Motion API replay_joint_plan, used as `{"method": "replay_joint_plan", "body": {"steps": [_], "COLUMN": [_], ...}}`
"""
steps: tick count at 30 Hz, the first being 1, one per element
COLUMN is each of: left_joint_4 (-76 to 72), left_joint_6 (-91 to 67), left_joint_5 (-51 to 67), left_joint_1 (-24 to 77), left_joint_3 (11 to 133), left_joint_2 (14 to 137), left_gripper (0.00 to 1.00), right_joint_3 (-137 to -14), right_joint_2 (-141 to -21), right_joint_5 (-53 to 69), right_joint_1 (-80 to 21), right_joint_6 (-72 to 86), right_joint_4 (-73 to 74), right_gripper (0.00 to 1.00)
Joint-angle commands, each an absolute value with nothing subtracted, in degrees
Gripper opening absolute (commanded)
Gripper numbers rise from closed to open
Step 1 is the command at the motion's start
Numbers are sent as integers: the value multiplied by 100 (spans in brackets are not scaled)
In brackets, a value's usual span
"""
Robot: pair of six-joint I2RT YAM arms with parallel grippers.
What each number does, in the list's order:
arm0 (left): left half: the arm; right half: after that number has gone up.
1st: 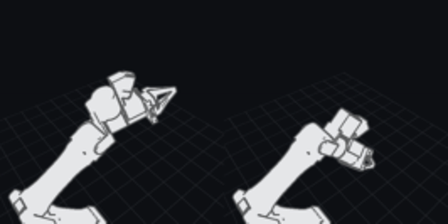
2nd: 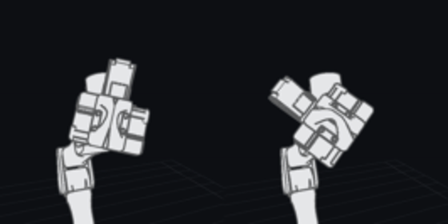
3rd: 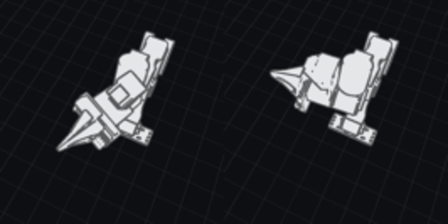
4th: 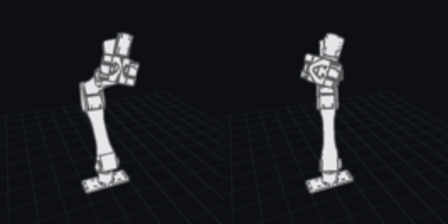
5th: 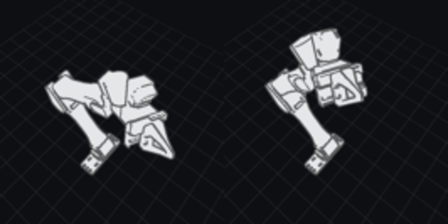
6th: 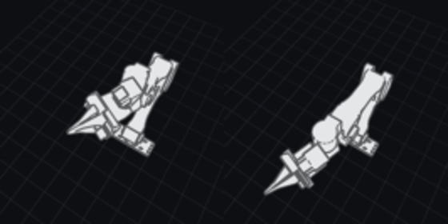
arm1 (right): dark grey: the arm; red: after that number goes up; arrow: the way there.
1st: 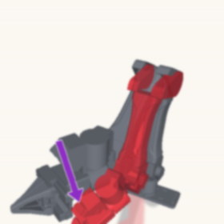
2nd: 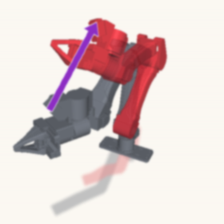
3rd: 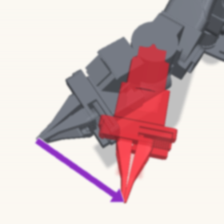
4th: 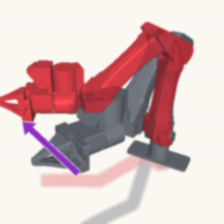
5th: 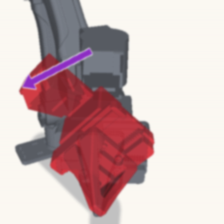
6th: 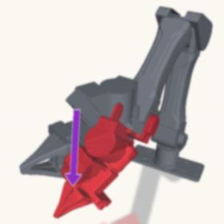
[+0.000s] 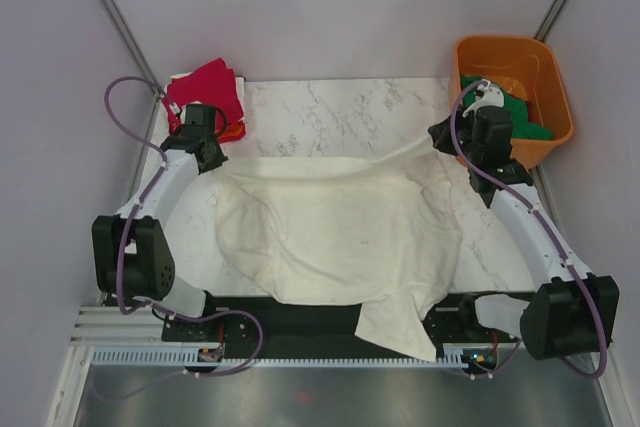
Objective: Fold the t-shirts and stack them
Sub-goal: Flatten the tshirt out
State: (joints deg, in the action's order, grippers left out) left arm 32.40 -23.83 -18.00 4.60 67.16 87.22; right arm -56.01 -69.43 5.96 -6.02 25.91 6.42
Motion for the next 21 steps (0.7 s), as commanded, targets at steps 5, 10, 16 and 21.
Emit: {"method": "replay_joint_plan", "body": {"steps": [5,10,16,21], "left_joint_4": [2892,2892,1846,2109], "left_joint_6": [-2461,-2443,-1995,-1354], "left_joint_5": [-2057,-2074,-2171,-1399], "left_joint_1": [448,457,422,439], "left_joint_3": [6924,7559,7601,7823], "left_joint_2": [8586,8492,7454,6655], "left_gripper": [2,2,2,2], "right_joint_3": [-5835,-6976,-8574,-8903], "right_joint_2": [-7389,-7937,-7682,-6795], "right_joint_5": [536,466,246,640], "right_joint_1": [-615,-615,-598,-598], "right_joint_6": [2558,2426,1970,1864], "right_joint_4": [396,414,615,624], "right_gripper": [0,0,0,0]}}
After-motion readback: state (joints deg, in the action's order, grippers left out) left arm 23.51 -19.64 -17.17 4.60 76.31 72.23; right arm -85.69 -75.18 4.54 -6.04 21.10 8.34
